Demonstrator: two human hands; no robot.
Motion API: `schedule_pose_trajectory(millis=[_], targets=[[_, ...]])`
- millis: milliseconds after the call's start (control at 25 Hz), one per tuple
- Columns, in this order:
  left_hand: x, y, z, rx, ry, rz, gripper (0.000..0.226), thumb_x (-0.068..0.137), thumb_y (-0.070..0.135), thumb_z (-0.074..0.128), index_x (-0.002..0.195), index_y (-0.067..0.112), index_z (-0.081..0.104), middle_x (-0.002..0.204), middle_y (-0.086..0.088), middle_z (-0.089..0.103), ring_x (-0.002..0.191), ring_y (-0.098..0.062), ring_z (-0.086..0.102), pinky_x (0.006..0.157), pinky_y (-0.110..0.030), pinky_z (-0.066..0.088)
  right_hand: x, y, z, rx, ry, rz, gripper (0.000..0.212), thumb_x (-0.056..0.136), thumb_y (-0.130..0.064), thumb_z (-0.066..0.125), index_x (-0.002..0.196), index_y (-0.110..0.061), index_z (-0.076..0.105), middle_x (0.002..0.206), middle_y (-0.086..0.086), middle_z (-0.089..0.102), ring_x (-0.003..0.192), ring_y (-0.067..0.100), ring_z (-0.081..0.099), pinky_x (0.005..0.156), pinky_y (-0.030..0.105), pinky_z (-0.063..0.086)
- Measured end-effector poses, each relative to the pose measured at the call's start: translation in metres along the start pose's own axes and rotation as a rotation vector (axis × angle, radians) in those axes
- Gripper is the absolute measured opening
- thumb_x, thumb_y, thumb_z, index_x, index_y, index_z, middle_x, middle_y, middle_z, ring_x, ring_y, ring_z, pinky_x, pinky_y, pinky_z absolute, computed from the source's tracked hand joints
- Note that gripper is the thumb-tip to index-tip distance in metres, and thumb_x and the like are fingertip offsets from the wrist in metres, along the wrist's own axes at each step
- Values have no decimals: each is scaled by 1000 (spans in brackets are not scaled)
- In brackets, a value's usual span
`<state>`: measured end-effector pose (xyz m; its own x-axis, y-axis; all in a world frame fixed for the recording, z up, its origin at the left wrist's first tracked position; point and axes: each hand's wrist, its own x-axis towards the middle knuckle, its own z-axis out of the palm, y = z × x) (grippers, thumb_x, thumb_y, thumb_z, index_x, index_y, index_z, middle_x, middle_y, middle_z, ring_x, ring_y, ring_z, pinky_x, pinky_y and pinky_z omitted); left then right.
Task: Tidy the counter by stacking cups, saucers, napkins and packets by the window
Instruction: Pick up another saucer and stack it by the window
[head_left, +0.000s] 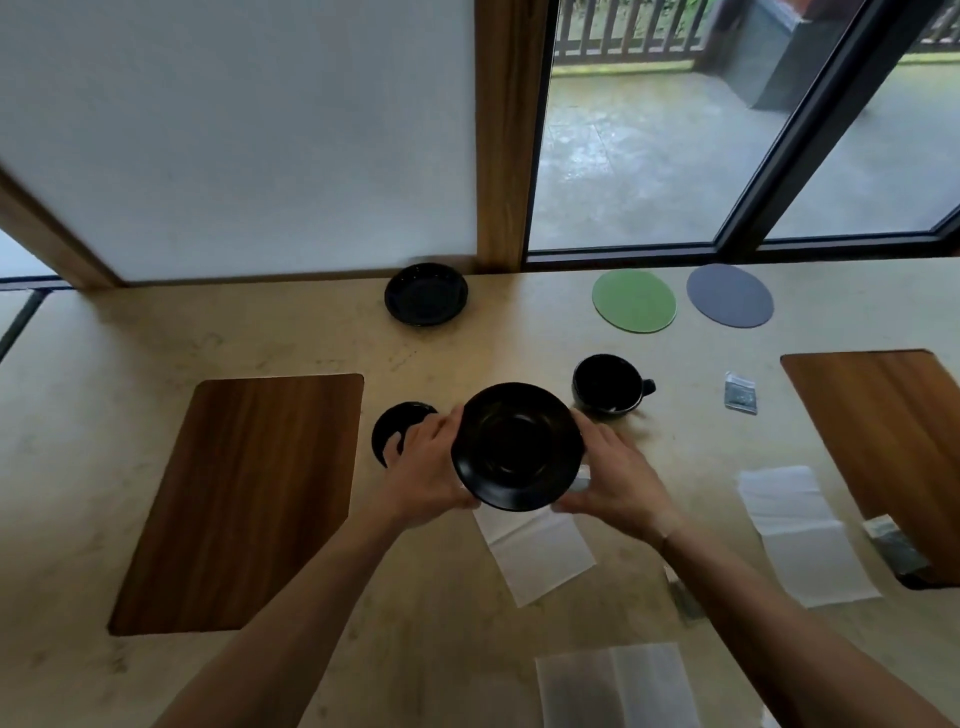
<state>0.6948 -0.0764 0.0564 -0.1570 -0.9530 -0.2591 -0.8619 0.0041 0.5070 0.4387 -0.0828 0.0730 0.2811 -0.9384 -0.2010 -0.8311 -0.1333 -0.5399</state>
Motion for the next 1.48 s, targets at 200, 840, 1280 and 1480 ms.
schedule_pose_trajectory(millis=[200,840,1280,1480], targets=[[54,-11,-11,-88,-12,20,124,55,59,74,154,27,5,141,2,29,133,-23,28,116,-51,16,55,6,-13,-28,-1,10,111,60,-41,85,148,-36,17,119,-5,50,116,20,36,96,37,39],[261,-14,-42,151,4,29,115,61,55,79,149,33,8,142,0,32,134,-25,28,114,-55,14,252,71,-43,-94,39,-39,106,56,-47,88,143,-28,30,114,-1,58,102,21,39,89,40,40],[336,-36,-22,238,29,24,110,67,62,73,151,31,9,146,-2,34,140,-29,15,114,-58,0,335,112,-22,-66,-40,-46,102,60,-38,86,144,-25,31,112,6,54,100,23,38,89,40,37],[348,-37,-15,328,63,18,113,70,66,69,153,25,5,153,-1,26,145,-28,7,111,-63,-8,351,121,-25,-91,-64,-62,103,57,-39,87,143,-27,32,111,6,55,102,26,40,90,40,38]])
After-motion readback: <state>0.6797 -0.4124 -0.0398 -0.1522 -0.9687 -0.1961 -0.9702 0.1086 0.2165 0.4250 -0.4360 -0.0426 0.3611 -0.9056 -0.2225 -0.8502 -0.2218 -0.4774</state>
